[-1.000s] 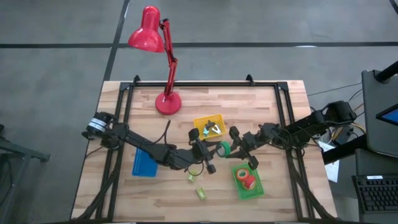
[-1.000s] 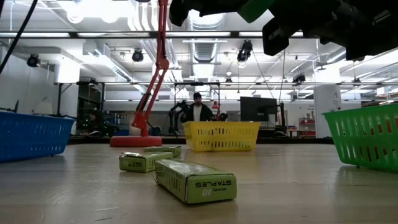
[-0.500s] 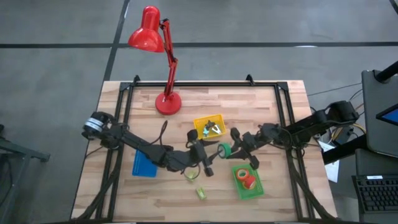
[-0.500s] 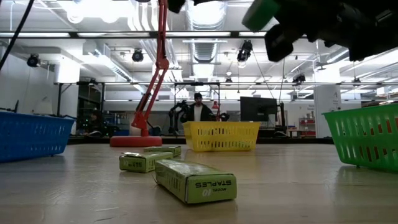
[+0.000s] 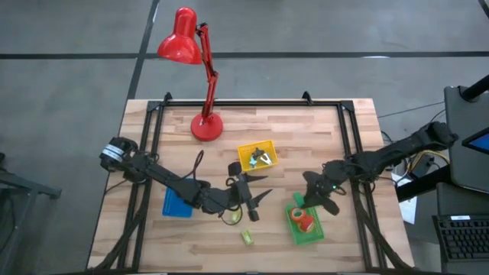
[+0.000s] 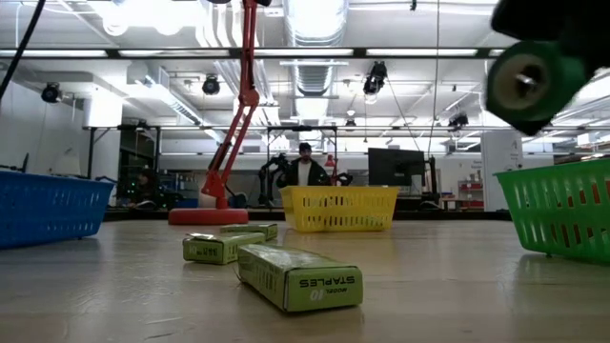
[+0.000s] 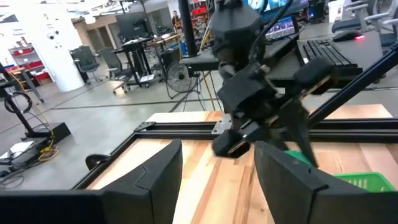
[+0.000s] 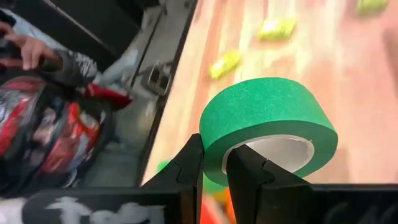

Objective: Pick and place Stapler, Stapler remover, tape
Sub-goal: Put the green tape into the green bin

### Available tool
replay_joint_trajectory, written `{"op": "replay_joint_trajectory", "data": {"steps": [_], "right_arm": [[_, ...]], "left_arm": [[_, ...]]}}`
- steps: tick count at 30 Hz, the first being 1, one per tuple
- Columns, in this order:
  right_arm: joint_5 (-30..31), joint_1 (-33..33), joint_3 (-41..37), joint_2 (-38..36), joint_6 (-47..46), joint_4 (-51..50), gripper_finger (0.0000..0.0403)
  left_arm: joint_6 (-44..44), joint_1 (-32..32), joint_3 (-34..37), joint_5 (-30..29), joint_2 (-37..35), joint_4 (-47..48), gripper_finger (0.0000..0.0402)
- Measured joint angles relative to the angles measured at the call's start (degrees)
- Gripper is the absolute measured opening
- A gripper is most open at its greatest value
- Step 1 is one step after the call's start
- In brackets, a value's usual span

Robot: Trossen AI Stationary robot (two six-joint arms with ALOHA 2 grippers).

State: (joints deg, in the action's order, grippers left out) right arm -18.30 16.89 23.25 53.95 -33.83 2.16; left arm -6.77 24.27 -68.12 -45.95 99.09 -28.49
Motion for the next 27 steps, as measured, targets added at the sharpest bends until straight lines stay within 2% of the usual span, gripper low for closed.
{"op": "replay_joint_trajectory", "data": {"steps": [6,9,15,20,23,27], "right_arm": [[1.4,4.9,5.8,-0.4,-3.5,-13.8,0.0048],[5.7,7.0,9.0,2.4,-3.2,-20.0,0.0049],[12.4,9.7,14.1,11.2,0.5,-22.8,0.0049],[12.0,11.2,19.5,18.8,-0.5,-30.8,0.0048],[8.7,12.8,23.1,21.7,-2.5,-36.3,0.0048],[3.5,15.3,27.4,24.3,-4.2,-36.7,0.0048]], "left_arm": [[0.7,-0.1,0.0,0.0,0.0,0.1,0.0202],[1.1,-0.1,0.1,-0.1,0.0,0.2,0.0202],[2.1,-0.1,0.9,-0.2,0.0,0.3,0.0202],[3.0,-0.1,0.9,-0.2,0.1,1.3,0.0202],[3.0,0.0,0.9,-0.2,0.1,1.3,0.0202],[3.0,0.0,0.9,-0.2,0.1,1.4,0.0202]]}}
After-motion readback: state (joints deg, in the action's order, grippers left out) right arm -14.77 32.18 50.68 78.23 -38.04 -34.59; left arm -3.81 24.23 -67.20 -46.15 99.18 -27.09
